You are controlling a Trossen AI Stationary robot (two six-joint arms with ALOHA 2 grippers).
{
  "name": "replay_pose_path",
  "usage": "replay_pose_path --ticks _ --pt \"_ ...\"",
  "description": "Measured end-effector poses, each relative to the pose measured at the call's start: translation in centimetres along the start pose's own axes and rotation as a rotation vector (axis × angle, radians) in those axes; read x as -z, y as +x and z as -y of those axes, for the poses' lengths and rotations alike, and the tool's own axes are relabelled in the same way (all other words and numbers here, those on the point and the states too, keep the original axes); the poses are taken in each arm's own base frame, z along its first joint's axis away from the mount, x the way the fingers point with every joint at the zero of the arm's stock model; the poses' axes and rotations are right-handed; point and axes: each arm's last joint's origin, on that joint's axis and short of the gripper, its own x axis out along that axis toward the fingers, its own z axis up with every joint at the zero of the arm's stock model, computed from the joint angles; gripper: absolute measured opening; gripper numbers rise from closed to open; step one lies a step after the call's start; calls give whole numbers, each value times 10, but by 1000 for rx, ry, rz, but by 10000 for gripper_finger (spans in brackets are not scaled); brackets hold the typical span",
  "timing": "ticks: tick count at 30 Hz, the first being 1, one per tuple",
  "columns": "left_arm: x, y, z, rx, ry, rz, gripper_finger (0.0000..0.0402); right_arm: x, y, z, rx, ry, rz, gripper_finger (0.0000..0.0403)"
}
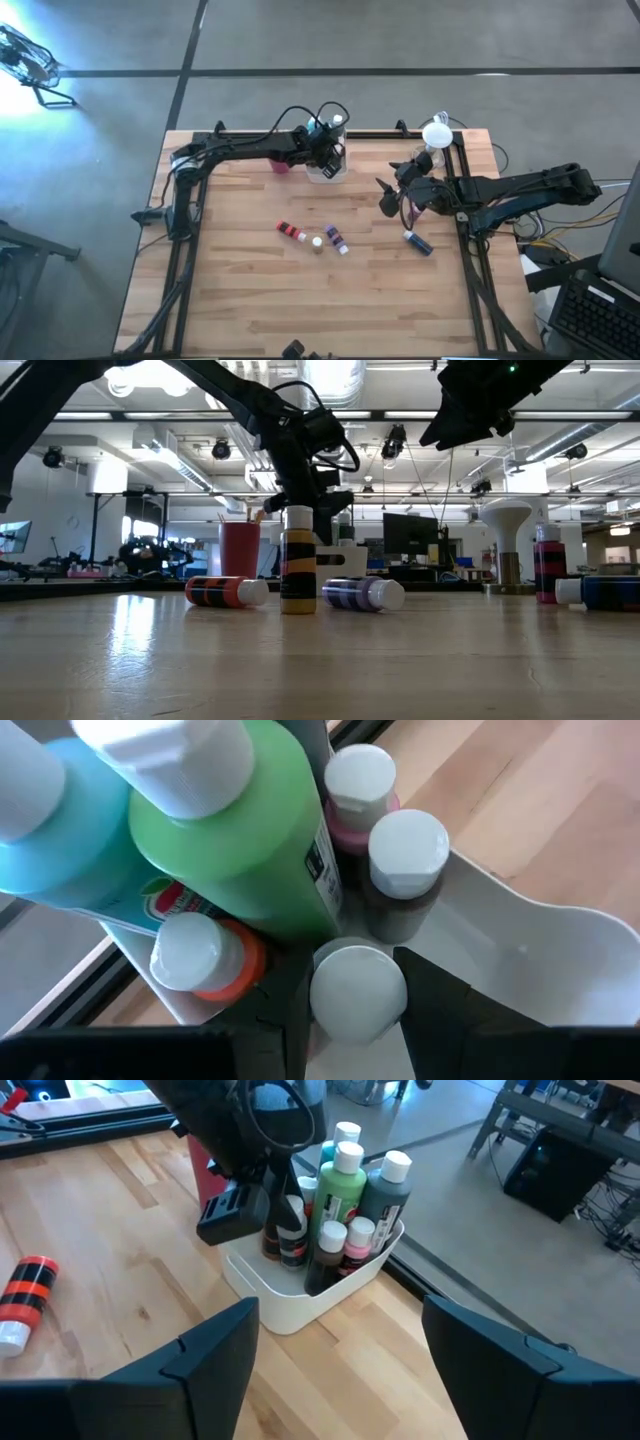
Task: Pick & Place Paint Supplies
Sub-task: Put the gray paint bottle into the white bin
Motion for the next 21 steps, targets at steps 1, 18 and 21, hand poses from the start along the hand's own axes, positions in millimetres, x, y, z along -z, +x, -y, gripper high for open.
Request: replay_pose_path --ticks 1,18,21 --pt "0 0 0 0 2 1 121 0 0 0 0 0 0 272" --pt "1 4 -2 21 17 21 121 0 0 0 0 -3 0 243" --pt "2 6 -3 24 14 18 125 0 0 0 0 -3 1 253"
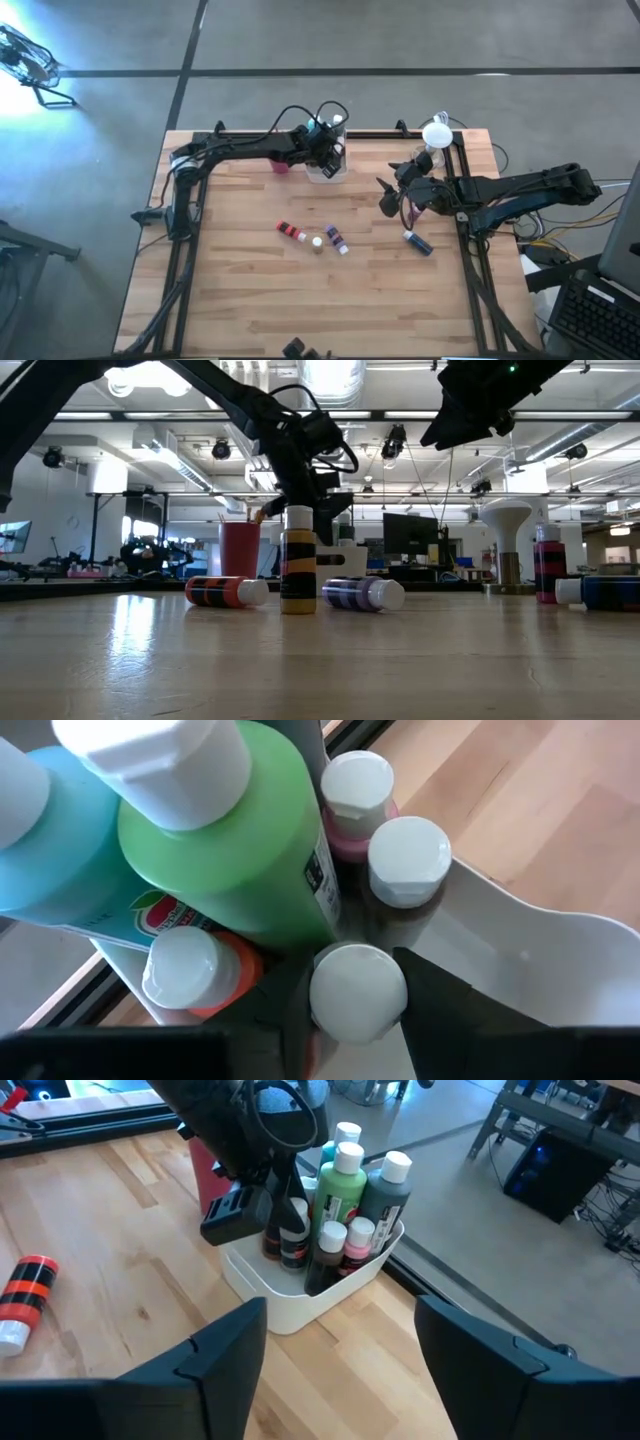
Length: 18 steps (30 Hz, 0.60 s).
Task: Pick & Place Paint Supplies
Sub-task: Put the gray paint bottle into the white bin, then put the pink paint bottle into the white bin
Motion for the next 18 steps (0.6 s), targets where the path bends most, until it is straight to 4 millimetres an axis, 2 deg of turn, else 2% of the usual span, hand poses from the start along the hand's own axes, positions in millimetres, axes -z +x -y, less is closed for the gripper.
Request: replay_pose_path --ticks 6,12,18 --pt "2 3 -1 -12 7 15 182 0 0 0 0 0 0 270" --pt "-3 1 -1 -2 27 46 187 1 0 0 1 -7 -2 277" --pt "-22 -19 1 13 45 98 188 1 1 1 4 -11 -4 260"
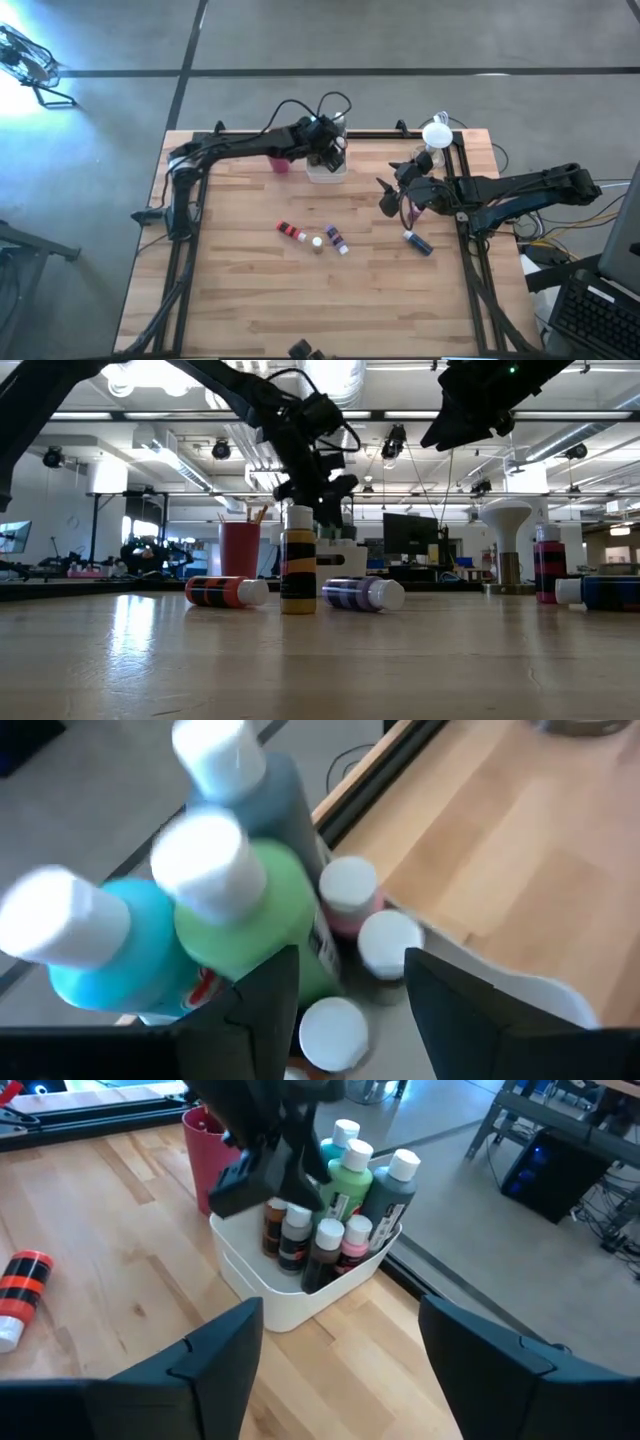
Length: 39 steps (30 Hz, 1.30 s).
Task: Pick & Place Paint Supplies
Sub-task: Put the pink paint bottle into the white bin
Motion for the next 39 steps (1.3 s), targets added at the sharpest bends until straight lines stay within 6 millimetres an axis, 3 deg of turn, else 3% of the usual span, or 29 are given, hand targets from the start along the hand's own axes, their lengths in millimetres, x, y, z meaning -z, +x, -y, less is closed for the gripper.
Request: replay_pose_path --ticks 8,17,22,27,32,39 --pt "-24 -51 2 57 14 18 189 0 0 0 2 -3 -3 239" --pt "-18 -139 25 107 97 123 190 6 0 1 -15 -24 -54 242" --pt "13 -182 39 135 130 220 190 7 0 1 -17 -35 -69 252" --pt "57 -205 38 238 83 328 190 12 -2 3 -7 -74 -112 258" --pt "104 -209 31 320 2 409 190 29 -10 3 3 -126 -238 248" --pt "157 -193 23 452 -88 562 190 47 -24 8 -29 -73 -446 233"
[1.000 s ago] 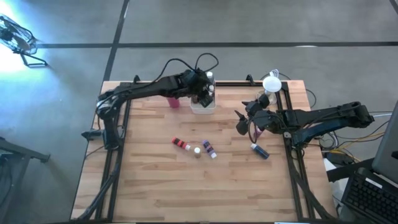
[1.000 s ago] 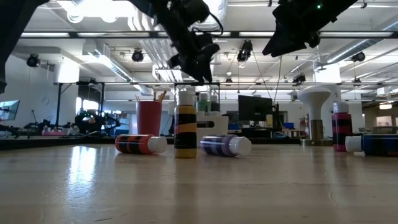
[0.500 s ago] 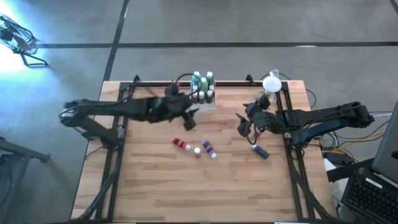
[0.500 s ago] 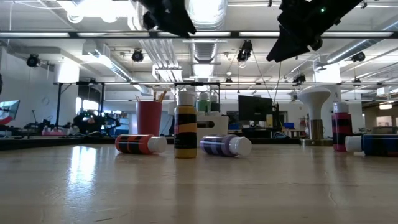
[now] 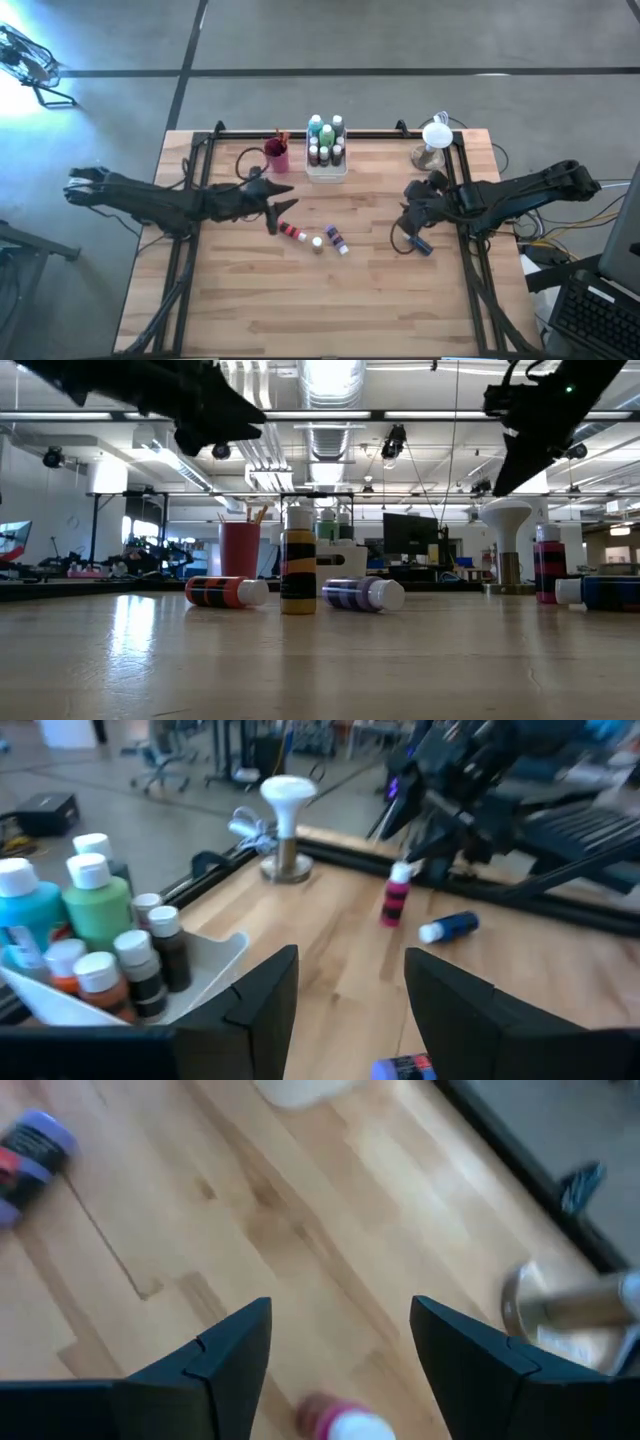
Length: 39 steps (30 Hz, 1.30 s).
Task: Pick & Place Paint Supplies
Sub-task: Put the pink paint bottle into the white bin
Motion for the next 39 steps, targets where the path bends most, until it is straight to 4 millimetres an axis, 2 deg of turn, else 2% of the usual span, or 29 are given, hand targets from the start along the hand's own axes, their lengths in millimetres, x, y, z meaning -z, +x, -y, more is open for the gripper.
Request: replay_pose_path --ticks 3,7,11,15,24,31,34,39 --pt "16 -6 -5 46 -27 59 190 4 -2 3 15 48 -52 237" --pt "27 -11 -8 63 -41 93 190 9 -4 6 20 110 -118 254" --pt "26 -12 -8 99 -42 95 190 12 -6 7 -11 124 -177 274" --pt "25 -13 -5 174 -39 88 190 15 -9 10 -22 55 -199 287" --pt "25 -15 -4 226 -38 69 190 27 -20 28 -45 68 -147 298" --pt "25 -15 -4 234 -43 68 190 60 -3 39 -87 166 -75 311" --pt "24 -15 -4 234 -44 72 190 65 3 37 -156 213 -30 319" --pt "24 -15 -4 235 -46 77 190 72 8 38 -152 239 -31 325"
